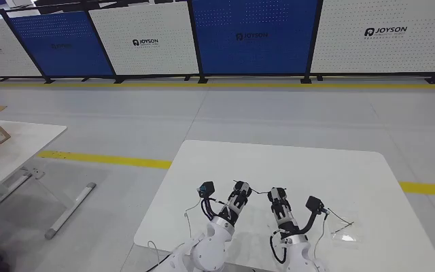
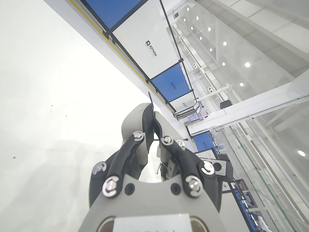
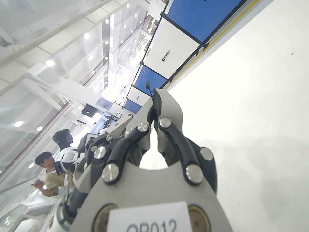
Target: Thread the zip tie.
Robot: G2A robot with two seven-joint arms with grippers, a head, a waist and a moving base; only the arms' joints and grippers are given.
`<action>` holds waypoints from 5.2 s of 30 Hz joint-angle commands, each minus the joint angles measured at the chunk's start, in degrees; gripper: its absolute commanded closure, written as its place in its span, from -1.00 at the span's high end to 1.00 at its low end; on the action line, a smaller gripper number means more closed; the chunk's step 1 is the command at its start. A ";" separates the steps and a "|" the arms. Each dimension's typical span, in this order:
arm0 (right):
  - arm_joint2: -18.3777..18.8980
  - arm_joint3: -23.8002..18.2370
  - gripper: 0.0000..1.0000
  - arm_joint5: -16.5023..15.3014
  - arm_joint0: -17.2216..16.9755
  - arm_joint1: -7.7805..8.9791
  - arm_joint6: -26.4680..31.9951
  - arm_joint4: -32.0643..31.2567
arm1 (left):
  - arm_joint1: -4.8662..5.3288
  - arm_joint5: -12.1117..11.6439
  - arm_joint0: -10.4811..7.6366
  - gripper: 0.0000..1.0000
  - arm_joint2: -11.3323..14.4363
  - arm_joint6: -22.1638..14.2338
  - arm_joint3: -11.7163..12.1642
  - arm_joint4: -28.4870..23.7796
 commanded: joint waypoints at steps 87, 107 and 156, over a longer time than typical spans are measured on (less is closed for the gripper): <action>0.70 2.64 -1.00 -7.18 -0.46 -1.22 -0.09 9.17 | -2.17 -6.72 1.00 -1.00 -1.70 -2.50 1.02 -5.29; 1.09 1.95 -1.00 -4.86 -1.40 -1.22 -1.03 7.40 | -2.86 -7.39 1.20 -1.00 -2.31 -5.68 1.33 -6.56; 1.89 0.55 -1.00 -4.95 -2.69 -1.29 -2.40 5.58 | -4.28 -1.32 1.84 -1.00 -0.05 -5.19 1.54 7.68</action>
